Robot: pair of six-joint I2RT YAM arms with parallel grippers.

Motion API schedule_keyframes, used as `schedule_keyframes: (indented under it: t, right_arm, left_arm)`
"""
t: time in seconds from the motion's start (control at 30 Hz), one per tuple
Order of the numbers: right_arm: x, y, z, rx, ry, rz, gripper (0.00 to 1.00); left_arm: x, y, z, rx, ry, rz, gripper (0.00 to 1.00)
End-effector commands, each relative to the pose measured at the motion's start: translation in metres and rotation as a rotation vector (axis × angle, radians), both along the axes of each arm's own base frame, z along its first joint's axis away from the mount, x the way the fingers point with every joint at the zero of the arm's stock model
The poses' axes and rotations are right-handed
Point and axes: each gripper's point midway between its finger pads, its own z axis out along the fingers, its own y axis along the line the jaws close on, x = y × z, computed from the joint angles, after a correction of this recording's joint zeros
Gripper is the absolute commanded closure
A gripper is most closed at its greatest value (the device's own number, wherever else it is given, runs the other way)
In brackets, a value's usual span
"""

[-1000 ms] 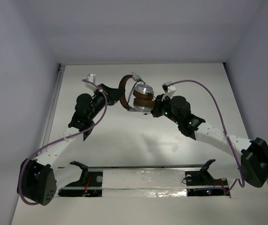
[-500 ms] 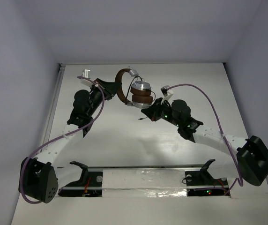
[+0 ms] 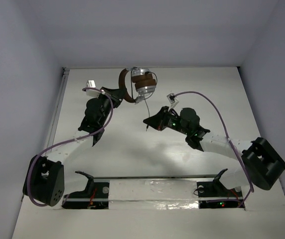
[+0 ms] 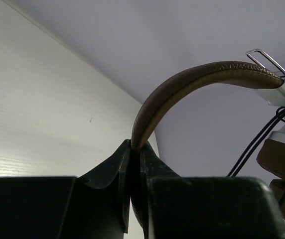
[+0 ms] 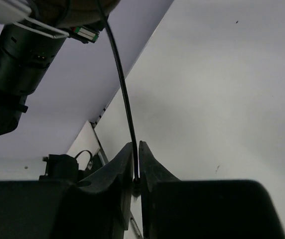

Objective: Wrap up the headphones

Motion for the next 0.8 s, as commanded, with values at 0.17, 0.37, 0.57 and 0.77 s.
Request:
schedule_keyframes:
  t: [0.17,0.37,0.57,0.77]
  right_arm:
    - [-0.021,0.012,0.030,0.223,0.032,0.073,1.00]
    - [-0.014,0.013,0.023,0.196,0.050,0.049,1.00]
    - [-0.043,0.017,0.051,0.290,0.046,0.140,1.00]
    - [-0.053,0.020,0.075,0.314,0.030,0.174,1.00]
  left_arm:
    - [0.005,0.007,0.047,-0.108,-0.145,0.095,1.00]
    - [0.007,0.003,0.035,-0.075,-0.119,0.116,1.00]
    - [0.011,0.013,0.014,0.017,-0.070,0.229,1.00]
    - [0.008,0.009,-0.001,0.107,-0.046,0.273,1.00]
